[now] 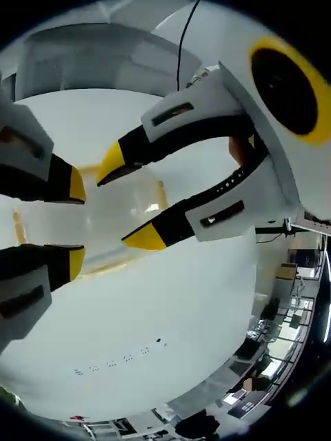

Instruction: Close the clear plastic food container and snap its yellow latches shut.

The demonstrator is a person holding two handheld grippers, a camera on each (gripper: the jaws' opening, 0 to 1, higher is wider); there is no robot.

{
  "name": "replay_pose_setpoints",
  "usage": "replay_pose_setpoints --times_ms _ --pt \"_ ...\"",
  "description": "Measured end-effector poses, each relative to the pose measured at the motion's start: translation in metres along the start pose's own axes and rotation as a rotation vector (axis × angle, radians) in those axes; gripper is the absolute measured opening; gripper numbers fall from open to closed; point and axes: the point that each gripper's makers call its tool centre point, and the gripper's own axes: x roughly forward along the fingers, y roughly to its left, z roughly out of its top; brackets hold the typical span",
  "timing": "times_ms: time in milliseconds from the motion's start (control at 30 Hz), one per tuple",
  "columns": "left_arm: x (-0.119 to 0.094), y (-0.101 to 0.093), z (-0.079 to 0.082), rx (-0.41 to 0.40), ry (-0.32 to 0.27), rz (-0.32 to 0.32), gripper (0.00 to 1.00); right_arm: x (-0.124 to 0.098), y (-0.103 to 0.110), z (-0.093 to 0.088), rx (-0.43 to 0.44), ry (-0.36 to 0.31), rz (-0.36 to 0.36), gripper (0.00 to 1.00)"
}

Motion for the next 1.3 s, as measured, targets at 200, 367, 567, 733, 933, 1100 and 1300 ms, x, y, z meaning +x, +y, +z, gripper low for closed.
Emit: replay_pose_setpoints --times_ms 200,367,567,733,933,1100,1300 --pt "0.002 0.000 0.000 0.003 0.005 0.005 0.31 0.000 -0.003 0.003 -0.003 -0.014 -0.006 0.21" --pt "0.005 0.000 -0.003 0.016 0.022 0.015 0.31 -0.001 -0.010 0.006 -0.008 -0.022 -0.023 0.22" --pt "0.009 -0.006 -0.008 0.029 0.039 0.012 0.30 0.000 -0.014 0.006 0.004 -0.030 -0.022 0.22" --pt "0.009 -0.007 -0.006 0.006 0.029 0.016 0.31 0.000 -0.019 0.007 0.013 -0.038 -0.026 0.22" --pt "0.008 -0.014 -0.005 -0.021 0.015 0.002 0.33 0.000 -0.025 0.012 0.019 -0.048 -0.028 0.23" --pt "0.008 -0.015 -0.007 -0.023 0.021 0.002 0.34 0.004 -0.027 0.012 -0.015 -0.029 -0.018 0.26" --pt "0.010 -0.024 -0.009 -0.008 0.021 0.001 0.37 0.008 -0.031 0.013 -0.039 -0.017 -0.005 0.28"
